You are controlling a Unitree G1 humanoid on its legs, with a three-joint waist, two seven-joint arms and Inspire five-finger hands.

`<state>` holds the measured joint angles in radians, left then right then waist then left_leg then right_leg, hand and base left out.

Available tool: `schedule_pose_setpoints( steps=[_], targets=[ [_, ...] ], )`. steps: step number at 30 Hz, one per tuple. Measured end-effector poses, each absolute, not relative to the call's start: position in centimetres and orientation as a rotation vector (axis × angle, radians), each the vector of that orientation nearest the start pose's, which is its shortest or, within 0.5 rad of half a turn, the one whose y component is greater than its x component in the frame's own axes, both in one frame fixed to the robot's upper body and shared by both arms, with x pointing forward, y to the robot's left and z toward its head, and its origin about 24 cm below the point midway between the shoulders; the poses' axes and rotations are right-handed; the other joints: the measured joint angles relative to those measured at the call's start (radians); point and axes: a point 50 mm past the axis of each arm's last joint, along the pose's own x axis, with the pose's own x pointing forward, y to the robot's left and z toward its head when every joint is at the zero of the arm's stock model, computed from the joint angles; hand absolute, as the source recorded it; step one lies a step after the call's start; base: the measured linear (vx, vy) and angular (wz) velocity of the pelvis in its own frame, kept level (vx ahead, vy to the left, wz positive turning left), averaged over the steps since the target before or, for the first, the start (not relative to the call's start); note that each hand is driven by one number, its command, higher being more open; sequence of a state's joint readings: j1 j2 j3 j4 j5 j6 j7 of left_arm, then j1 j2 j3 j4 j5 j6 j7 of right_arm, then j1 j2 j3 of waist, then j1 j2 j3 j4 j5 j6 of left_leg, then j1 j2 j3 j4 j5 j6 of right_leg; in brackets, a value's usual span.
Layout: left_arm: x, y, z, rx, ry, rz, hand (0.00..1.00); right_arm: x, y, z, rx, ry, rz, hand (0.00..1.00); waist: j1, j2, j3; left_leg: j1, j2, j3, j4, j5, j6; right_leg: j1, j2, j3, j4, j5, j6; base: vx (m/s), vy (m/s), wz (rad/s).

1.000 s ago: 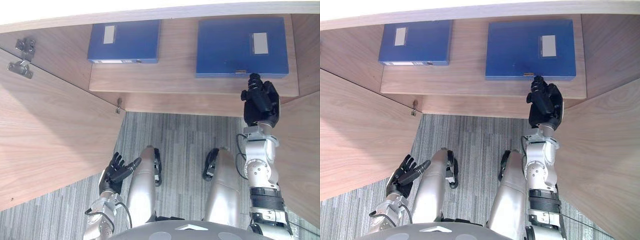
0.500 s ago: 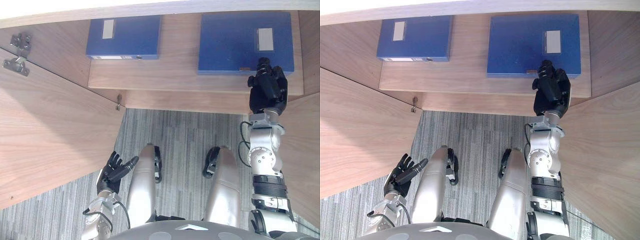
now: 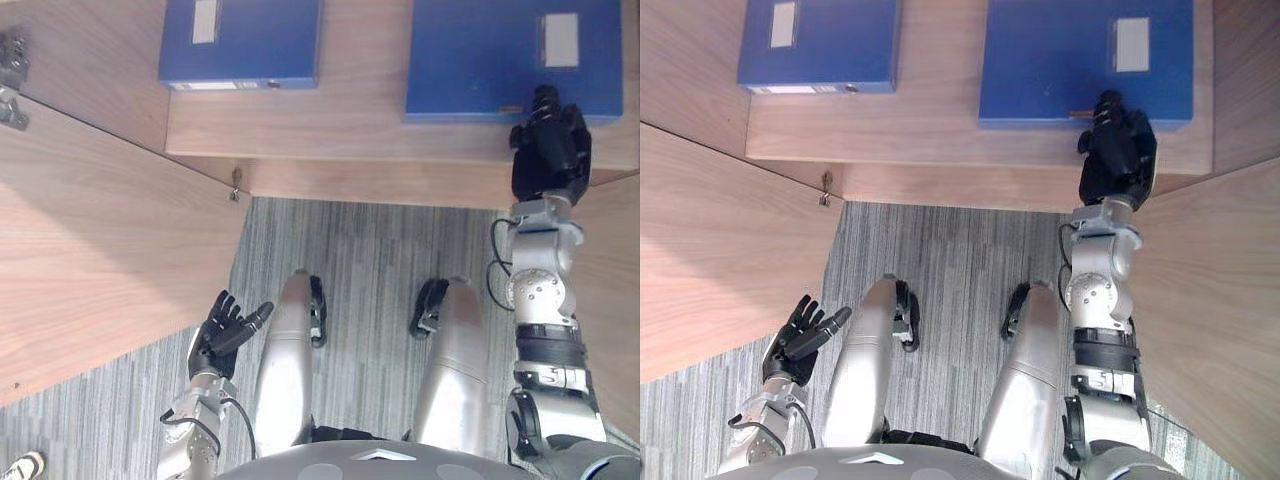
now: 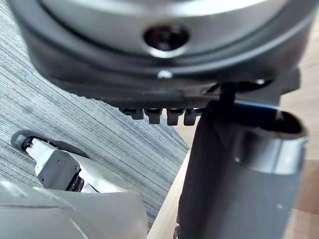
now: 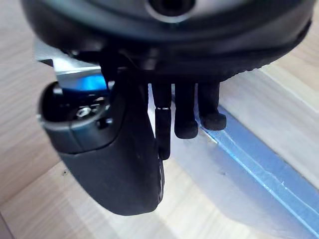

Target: Walk over to the cabinet, pick up the folder, carry it to the office cabinet, place the folder inside the office cabinet, then close the office cabinet door

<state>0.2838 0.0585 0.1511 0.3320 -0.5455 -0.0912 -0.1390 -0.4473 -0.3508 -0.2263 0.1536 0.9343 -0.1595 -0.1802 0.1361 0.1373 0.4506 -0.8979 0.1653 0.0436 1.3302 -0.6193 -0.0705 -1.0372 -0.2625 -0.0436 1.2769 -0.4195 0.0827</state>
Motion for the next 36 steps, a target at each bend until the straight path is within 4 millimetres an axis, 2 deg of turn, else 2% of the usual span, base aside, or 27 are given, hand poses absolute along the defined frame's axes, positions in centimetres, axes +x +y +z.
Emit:
schedule_pose_setpoints(
  steps=[7, 11, 18, 21, 30, 31, 34, 36],
  targets=[
    [15.2, 21.0, -7.3, -0.494, 0.399, 0.264, 1.0, 32.5, -26.0, 17.6, 0.722, -0.49, -0.246, 0.0, -0.007, 0.0, 0.0, -0.016, 0.002, 0.0, 0.019, 0.001, -0.001, -0.018, 0.003, 0.008, 0.015, 0.001, 0.001, -0.05, -0.009, -0.02],
    [15.3, 20.9, -7.3, -0.494, 0.4, 0.257, 1.0, 33.3, -25.8, 18.6, 0.737, -0.504, -0.239, 0.0, -0.027, 0.0, 0.0, -0.04, 0.004, -0.002, 0.031, 0.01, 0.001, -0.037, 0.005, 0.008, 0.015, 0.016, -0.004, -0.04, 0.003, -0.01],
    [15.4, 20.9, -7.1, -0.496, 0.391, 0.254, 1.0, 34.4, -25.8, 19.5, 0.77, -0.493, -0.248, 0.0, -0.029, 0.002, -0.001, -0.055, 0.004, 0.0, 0.035, 0.024, 0.004, -0.051, 0.006, 0.012, 0.01, 0.033, 0.002, -0.05, 0.001, -0.01],
    [15.3, 20.9, -7.2, -0.502, 0.392, 0.259, 1.0, 34.8, -25.6, 20.2, 0.767, -0.499, -0.236, 0.0, -0.029, 0.002, -0.001, -0.076, 0.007, -0.001, 0.038, 0.037, 0.004, -0.07, 0.009, 0.01, 0.006, 0.05, -0.005, -0.05, -0.006, -0.04],
    [15.4, 20.8, -7.2, -0.508, 0.391, 0.26, 1.0, 35.9, -25.1, 20.8, 0.77, -0.466, -0.235, 0.0, -0.028, 0.018, -0.012, -0.086, 0.02, -0.01, 0.033, 0.059, -0.002, -0.073, 0.019, -0.004, -0.005, 0.066, -0.02, -0.02, -0.012, -0.02],
    [15.4, 20.7, -7.2, -0.516, 0.391, 0.259, 1.0, 35.9, -25.0, 20.8, 0.768, -0.464, -0.233, 1.0, -0.028, 0.018, -0.012, -0.086, 0.02, -0.011, 0.032, 0.061, -0.003, -0.074, 0.02, -0.004, -0.005, 0.069, -0.017, 0.0, 0.0, 0.0],
    [15.4, 20.3, -7.2, -0.531, 0.394, 0.247, 1.0, 35.8, -24.3, 20.8, 0.748, -0.463, -0.201, 1.0, -0.028, 0.018, -0.011, -0.089, 0.022, -0.011, 0.027, 0.065, -0.008, -0.081, 0.025, -0.004, -0.005, 0.073, -0.022, 0.0, 0.0, 0.0],
    [15.5, 20.0, -7.3, -0.531, 0.399, 0.234, 1.0, 35.1, -23.8, 20.1, 0.714, -0.463, -0.163, 1.0, -0.026, 0.02, -0.012, -0.088, 0.024, -0.015, 0.024, 0.067, -0.011, -0.08, 0.03, -0.006, -0.005, 0.072, -0.025, 0.0, 0.0, 0.0]
  ],
)
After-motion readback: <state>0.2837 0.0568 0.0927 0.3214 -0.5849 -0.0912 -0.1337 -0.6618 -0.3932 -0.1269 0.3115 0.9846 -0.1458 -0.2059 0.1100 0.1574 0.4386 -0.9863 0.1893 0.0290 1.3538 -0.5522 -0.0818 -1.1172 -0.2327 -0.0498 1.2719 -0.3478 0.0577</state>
